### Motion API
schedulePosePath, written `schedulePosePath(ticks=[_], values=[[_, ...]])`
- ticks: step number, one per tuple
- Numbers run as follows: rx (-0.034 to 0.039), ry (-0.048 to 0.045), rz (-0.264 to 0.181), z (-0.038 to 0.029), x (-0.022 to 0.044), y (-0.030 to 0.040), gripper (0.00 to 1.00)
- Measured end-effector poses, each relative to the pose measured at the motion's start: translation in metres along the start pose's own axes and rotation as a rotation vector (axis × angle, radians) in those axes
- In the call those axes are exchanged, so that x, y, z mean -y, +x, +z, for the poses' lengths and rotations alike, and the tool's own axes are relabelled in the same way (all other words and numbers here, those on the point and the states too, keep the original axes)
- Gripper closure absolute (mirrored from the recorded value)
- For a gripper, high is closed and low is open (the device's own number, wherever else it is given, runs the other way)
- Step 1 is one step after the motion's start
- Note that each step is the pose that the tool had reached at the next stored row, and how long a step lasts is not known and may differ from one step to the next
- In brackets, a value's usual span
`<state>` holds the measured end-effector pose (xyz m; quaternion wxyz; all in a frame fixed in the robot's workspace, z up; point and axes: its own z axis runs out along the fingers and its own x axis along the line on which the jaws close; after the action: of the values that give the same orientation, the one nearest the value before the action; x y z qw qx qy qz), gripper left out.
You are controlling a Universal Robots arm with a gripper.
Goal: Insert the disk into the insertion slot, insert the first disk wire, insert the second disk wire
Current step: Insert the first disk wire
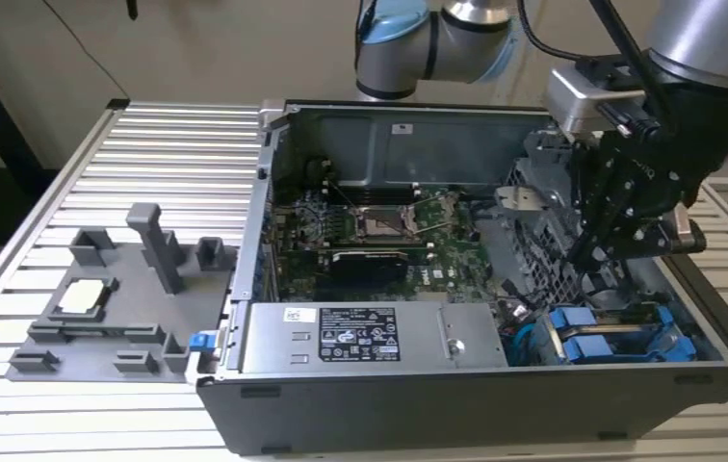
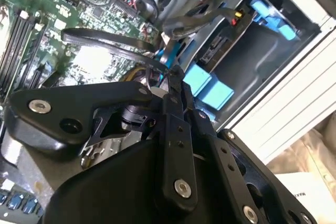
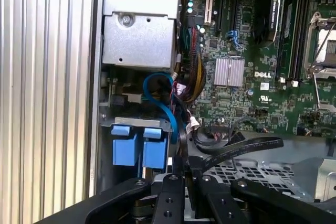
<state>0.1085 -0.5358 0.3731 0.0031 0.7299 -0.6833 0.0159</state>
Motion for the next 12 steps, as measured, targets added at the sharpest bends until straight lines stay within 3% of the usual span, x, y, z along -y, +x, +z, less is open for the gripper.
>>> schedulePosePath(ticks=[6, 9, 12], values=[[-0.0019, -0.0002, 0.0, 0.0025, 0.0153, 0.0106, 0.85], [-0.0229, -0.0016, 0.0, 0.0034, 0.0157, 0.012, 0.85], [-0.0227, -0.0017, 0.0, 0.0033, 0.0157, 0.0121, 0.85]])
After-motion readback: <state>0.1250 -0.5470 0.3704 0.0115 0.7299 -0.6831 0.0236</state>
